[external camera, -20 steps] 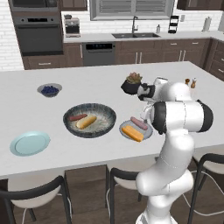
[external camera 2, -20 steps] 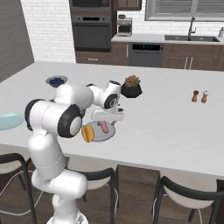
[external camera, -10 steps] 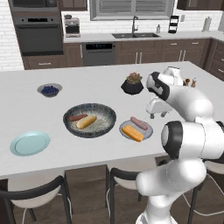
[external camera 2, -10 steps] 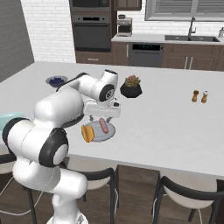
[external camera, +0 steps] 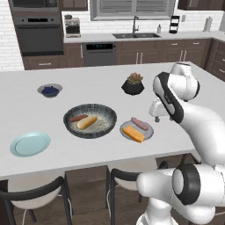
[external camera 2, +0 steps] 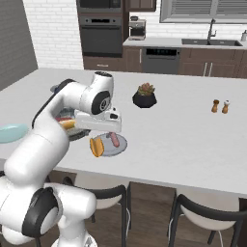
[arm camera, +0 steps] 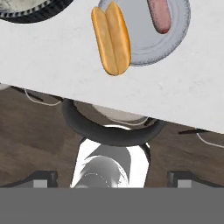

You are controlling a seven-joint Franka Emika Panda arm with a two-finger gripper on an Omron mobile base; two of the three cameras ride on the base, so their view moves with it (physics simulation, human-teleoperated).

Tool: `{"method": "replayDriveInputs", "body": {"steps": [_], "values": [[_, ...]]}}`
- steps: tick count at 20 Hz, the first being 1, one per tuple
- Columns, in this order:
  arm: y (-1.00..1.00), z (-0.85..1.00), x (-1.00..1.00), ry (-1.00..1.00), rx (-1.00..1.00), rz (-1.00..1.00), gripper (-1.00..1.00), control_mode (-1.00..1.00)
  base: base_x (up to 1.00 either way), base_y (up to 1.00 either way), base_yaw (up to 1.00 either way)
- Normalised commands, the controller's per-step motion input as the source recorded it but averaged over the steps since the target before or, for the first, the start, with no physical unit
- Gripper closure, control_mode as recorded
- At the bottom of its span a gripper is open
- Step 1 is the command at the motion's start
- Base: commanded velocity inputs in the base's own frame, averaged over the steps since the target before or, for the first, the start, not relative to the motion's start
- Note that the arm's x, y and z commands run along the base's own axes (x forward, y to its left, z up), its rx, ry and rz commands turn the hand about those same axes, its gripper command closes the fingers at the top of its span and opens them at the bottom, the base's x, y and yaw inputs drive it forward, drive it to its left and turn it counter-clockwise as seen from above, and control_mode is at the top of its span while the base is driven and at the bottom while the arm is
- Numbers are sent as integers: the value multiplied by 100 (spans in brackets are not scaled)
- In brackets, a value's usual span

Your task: Place one bun and one sausage from the bowl on each plate.

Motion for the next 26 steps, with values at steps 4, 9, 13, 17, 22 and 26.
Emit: {"method": "replayDriveInputs", "body": {"steps": [4,9,13,17,22,26], "values": [[1,35,-14,8,-6,-19,-100,-100,0,0,0],[1,4,-17,3,-7,-13,-100,-100,0,0,0],[12,0,-39,-7,-9,-8,-100,-100,0,0,0],[8,0,-12,-9,-6,-13,-100,-100,0,0,0],[0,0,-2,-1,0,-24,-100,-100,0,0,0],[0,0,0,0,0,0,-100,100,-34,26,-8]]}}
